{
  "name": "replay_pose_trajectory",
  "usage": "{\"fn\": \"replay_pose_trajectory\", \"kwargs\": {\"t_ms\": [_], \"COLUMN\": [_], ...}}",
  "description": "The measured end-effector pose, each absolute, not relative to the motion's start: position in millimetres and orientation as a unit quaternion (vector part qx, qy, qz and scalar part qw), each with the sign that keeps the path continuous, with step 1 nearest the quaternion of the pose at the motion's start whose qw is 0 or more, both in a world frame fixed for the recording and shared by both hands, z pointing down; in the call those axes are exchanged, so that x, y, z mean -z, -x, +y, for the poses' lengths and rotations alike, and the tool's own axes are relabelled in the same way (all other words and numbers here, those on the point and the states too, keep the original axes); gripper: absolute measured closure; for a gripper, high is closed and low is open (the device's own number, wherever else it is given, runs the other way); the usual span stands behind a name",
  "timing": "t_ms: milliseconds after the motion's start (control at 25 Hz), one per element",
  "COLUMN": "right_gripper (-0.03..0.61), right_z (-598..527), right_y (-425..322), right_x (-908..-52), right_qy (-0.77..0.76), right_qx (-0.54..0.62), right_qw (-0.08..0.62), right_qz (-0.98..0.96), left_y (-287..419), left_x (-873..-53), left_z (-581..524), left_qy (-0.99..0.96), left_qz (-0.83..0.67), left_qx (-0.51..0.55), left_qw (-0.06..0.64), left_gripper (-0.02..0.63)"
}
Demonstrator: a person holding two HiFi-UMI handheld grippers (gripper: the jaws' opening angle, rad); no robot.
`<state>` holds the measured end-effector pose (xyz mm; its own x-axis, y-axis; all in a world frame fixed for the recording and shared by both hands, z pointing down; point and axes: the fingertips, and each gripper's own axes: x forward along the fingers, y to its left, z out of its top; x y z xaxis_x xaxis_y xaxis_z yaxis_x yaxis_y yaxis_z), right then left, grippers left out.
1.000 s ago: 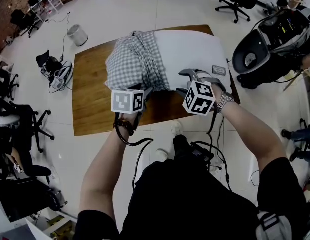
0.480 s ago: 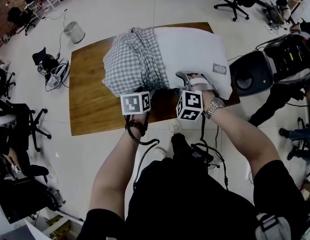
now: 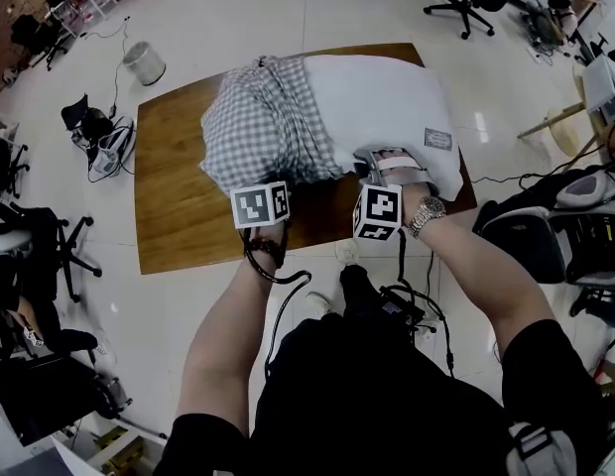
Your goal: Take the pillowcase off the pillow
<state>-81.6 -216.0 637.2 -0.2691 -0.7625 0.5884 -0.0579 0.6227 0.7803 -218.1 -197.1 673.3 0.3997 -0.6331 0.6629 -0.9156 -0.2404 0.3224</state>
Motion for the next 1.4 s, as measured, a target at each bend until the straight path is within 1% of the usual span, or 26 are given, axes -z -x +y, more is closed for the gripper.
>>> {"fn": "replay_pose_trajectory", "kwargs": {"t_ms": [440,840,1160,1280,1400], "right_gripper": [0.568,0.569,0.569,0.569,0.569], "right_z": [-211,-193,-179,-174,-168], "right_y": [46,21,3,-7,-5], "right_x": [-608,-606,-607,-610,-610], "right_qy": [-0.292,-0.295,-0.302,-0.305,-0.302], "right_qx": [0.341,0.346,0.338,0.322,0.322], "right_qw": [0.527,0.526,0.533,0.539,0.54], "right_qz": [-0.722,-0.719,-0.715,-0.716,-0.717], "left_y": [269,316,360,381,385], "left_x": [-660,-655,-653,-659,-664], "left_z": [-183,-159,-139,-130,-126], "left_qy": [-0.721,-0.695,-0.658,-0.641,-0.638], "left_qz": [-0.558,-0.602,-0.639,-0.649,-0.653], "left_qx": [-0.185,-0.153,-0.133,-0.139,-0.148], "left_qw": [0.367,0.362,0.375,0.385,0.38], "left_gripper": [0.597,0.598,0.598,0.598,0.598]}}
